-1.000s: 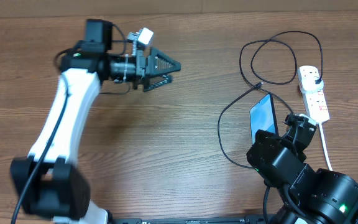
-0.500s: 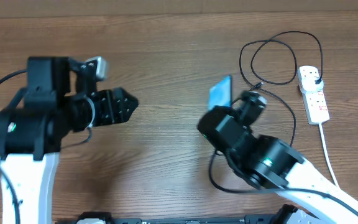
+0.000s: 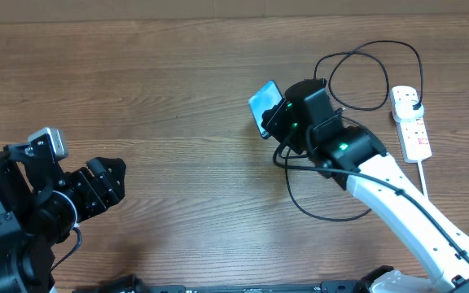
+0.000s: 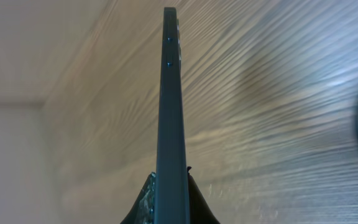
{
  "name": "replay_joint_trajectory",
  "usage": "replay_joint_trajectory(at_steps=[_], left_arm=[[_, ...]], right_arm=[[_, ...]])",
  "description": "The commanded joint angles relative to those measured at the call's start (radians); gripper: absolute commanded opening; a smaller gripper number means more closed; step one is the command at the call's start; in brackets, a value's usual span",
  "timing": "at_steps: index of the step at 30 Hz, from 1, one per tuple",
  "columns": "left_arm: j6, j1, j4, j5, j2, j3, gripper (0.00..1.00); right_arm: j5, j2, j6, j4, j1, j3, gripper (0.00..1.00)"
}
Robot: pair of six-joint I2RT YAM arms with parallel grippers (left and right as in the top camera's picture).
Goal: Plug charger to phone and switch on socket
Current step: 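Carry the phone with the right gripper toward the power strip, then bring the phone back to the left gripper and regrasp it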
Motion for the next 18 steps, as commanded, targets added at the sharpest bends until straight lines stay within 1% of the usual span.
replay_joint_trajectory(at_steps=[1,3,5,8,10,11,15,16,18], left_arm=[[0.025,0.048,0.068,0.127,-0.003,-0.094,0.77],[0.008,0.056,0.155,0.226,-0.001,-0.157,0.77],[-0.034,0.056,0.247,0.315,0.001,-0.220,0.79],[-0.129,0.055,0.393,0.453,0.013,-0.328,0.88],[-0.212,0.055,0.484,0.538,0.036,-0.404,0.93],[-0.267,0.054,0.529,0.596,0.062,-0.455,0.96],[-0.363,0.027,0.613,0.713,0.153,-0.557,0.97],[-0.394,0.011,0.618,0.712,0.175,-0.570,0.97],[-0.445,-0.023,0.626,0.705,0.214,-0.582,0.97]], right_arm=[[-0.303,-0.014,-0.235,0.028,-0.072,0.027,0.04],[-0.459,-0.014,-0.313,0.043,-0.108,0.008,0.04],[-0.552,-0.014,-0.322,0.082,-0.140,-0.031,0.04],[-0.655,-0.014,-0.306,0.222,-0.181,-0.134,0.04],[-0.716,-0.014,-0.243,0.376,-0.206,-0.233,0.04],[-0.741,-0.014,-0.182,0.484,-0.216,-0.296,0.04],[-0.747,-0.014,-0.003,0.696,-0.222,-0.402,0.04],[-0.747,-0.014,0.046,0.731,-0.220,-0.416,0.04],[-0.736,-0.014,0.124,0.740,-0.212,-0.423,0.04]])
